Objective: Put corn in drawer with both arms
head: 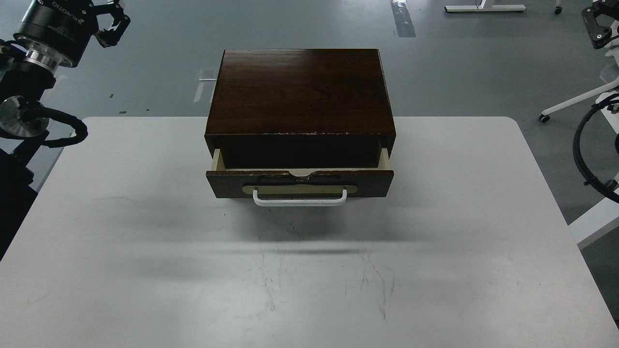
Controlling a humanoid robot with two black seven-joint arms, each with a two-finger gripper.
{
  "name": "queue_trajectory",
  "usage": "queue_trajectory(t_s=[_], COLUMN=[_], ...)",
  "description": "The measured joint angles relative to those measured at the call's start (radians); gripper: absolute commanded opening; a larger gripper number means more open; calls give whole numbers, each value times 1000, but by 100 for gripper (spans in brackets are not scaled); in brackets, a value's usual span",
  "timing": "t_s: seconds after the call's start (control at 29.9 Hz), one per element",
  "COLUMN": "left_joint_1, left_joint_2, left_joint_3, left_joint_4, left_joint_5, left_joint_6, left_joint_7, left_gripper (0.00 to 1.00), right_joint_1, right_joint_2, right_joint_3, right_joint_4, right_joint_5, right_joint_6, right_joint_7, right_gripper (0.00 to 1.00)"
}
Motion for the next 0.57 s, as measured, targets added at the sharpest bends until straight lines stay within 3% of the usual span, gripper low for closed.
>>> queue_trajectory(t_s=[0.57], left_joint_1=[65], left_joint_2=[-7], left_joint_3=[-1], left_joint_4=[63], left_joint_5=[-123], left_joint_6=[0], left_joint_7=[3], left_gripper=[98], right_joint_1=[16], right_joint_2=[48], right_joint_3=[13], right_joint_4=[-49], right_joint_5=[-119], right_joint_6=[-48], right_joint_7=[5], right_gripper=[100])
